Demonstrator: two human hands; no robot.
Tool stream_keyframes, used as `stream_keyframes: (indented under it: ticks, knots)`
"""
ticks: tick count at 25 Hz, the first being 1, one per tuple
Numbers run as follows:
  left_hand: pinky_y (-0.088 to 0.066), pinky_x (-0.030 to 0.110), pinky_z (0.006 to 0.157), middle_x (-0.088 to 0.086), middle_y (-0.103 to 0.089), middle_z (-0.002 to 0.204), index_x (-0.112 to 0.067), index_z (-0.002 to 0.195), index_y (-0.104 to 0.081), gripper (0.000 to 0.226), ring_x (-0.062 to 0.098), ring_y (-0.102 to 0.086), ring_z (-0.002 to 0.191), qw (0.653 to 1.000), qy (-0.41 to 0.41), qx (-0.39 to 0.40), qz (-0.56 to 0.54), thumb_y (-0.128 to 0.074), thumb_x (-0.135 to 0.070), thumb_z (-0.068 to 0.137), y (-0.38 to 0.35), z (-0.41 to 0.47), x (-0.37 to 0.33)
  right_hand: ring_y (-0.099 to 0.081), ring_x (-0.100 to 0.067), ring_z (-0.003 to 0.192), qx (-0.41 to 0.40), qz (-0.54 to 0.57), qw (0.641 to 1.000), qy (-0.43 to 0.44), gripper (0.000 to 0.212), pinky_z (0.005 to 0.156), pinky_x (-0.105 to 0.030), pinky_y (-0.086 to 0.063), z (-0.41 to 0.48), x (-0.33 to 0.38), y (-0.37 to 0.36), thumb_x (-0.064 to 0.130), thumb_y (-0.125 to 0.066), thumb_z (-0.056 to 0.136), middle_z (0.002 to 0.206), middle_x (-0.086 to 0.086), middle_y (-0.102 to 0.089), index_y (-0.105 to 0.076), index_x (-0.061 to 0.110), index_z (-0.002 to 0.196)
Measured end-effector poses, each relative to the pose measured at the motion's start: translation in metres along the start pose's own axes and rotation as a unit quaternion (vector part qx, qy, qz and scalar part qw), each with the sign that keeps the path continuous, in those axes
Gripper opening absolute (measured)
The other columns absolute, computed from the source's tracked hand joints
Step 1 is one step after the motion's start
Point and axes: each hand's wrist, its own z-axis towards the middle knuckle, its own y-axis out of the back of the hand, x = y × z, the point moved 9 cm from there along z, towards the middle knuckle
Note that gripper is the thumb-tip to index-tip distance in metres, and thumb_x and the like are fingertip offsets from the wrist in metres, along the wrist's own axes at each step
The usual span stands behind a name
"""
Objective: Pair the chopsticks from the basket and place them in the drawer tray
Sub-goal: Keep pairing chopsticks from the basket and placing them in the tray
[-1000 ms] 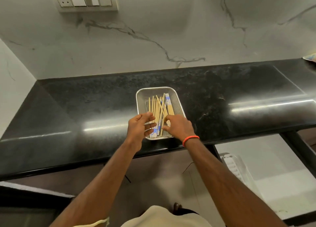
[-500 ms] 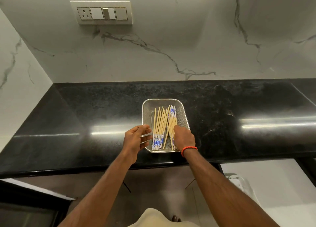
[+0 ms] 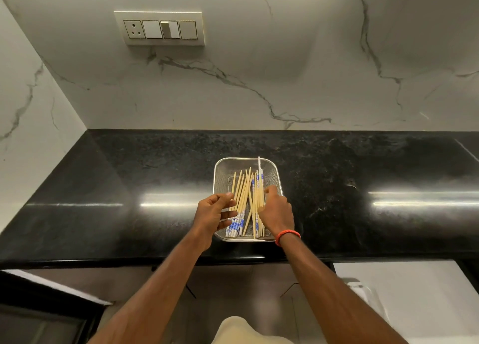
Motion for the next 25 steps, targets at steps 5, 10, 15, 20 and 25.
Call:
stream_keyframes:
  ticks: [5,10,15,20,25]
  knots:
    - [-0.062,0.047,0.083,0.013,-0.073,0.111,-0.008,0.119,-0.068,0.028,0.034,-0.073,0.098,0.999,-0.007,0.020,0.041,-0.061,-0.027,0.100,-0.018,0.013,-0.006,-0.069,-0.004,0.065,0.048,0.186,0.979,0.065,0.030,0.065,-0.019,-0.059,-0.022,0.032,0.008,0.015,-0.076,0.083,0.072,0.006,-0.069,-0.067,0.018,0.112]
    - [-0.062,0.036,0.062,0.017,-0.076,0.099,-0.003,0.107,-0.070,0.019,0.026,-0.077,0.078,0.999,-0.021,0.009,0.046,-0.062,-0.018,0.100,-0.020,0.022,-0.007,-0.069,-0.003,0.062,0.100,0.216,0.969,0.068,0.020,0.059,-0.014,-0.055,-0.030,0.025,-0.004,0.024,-0.078,0.084,0.072,0.004,-0.071,-0.070,0.020,0.101]
    - [-0.061,0.035,0.060,0.014,-0.073,0.094,-0.002,0.105,-0.068,0.017,0.022,-0.074,0.070,0.999,0.001,0.014,0.046,-0.060,-0.017,0.100,-0.017,0.022,0.000,-0.069,-0.014,0.088,0.046,0.059,0.997,-0.018,0.021,0.083,-0.031,-0.059,-0.009,-0.020,-0.010,0.030,-0.067,0.093,0.097,-0.002,-0.071,-0.067,0.014,0.107]
    - [-0.063,0.038,0.062,0.017,-0.072,0.095,-0.003,0.105,-0.065,0.011,0.024,-0.075,0.069,0.998,0.016,0.015,0.051,-0.060,-0.010,0.099,-0.012,0.022,0.005,-0.068,-0.024,0.098,0.066,-0.061,0.996,-0.005,0.027,0.085,-0.037,-0.058,0.003,-0.017,-0.030,0.018,-0.065,0.093,0.109,-0.009,-0.070,-0.060,0.012,0.119]
    - [-0.064,0.039,0.060,0.024,-0.069,0.101,-0.006,0.110,-0.062,0.023,0.028,-0.075,0.071,0.999,0.019,0.016,0.034,-0.064,0.005,0.090,-0.011,0.025,0.004,-0.068,-0.024,0.099,0.043,0.001,0.999,-0.033,0.034,0.085,-0.037,-0.058,0.006,-0.021,-0.024,0.012,-0.072,0.088,0.110,-0.007,-0.069,-0.058,0.016,0.119]
